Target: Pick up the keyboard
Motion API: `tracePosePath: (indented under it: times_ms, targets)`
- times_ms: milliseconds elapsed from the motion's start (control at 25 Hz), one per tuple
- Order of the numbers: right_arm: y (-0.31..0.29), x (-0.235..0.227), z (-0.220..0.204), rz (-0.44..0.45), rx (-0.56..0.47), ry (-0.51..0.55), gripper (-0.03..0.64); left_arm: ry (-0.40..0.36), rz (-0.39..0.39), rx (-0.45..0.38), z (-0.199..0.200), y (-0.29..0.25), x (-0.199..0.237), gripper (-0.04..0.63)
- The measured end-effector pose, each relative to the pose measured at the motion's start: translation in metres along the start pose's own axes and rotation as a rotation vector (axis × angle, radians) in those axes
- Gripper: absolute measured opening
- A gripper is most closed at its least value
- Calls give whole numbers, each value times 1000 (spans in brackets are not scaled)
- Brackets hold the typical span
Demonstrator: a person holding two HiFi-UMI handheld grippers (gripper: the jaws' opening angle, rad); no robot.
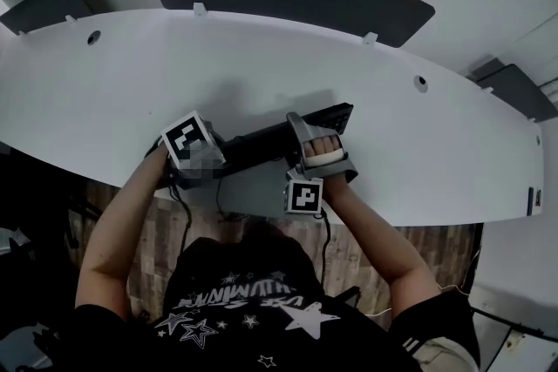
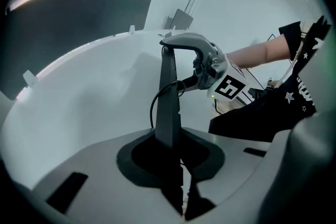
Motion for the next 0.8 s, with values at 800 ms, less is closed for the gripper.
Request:
tracePosePath:
  times_ms: [800]
  targets:
    - [112, -12, 54, -252, 109, -346, 522, 203, -195, -433, -119, 23, -79, 77]
Point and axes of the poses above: the fingertips, and each gripper's own axes: y backward along the fingers, x to its left, z out of its top, the point moved 10 cm from there along y, backward along the fingers, and after that the axes turned 10 degrees about -z, right-handed, at the moved point
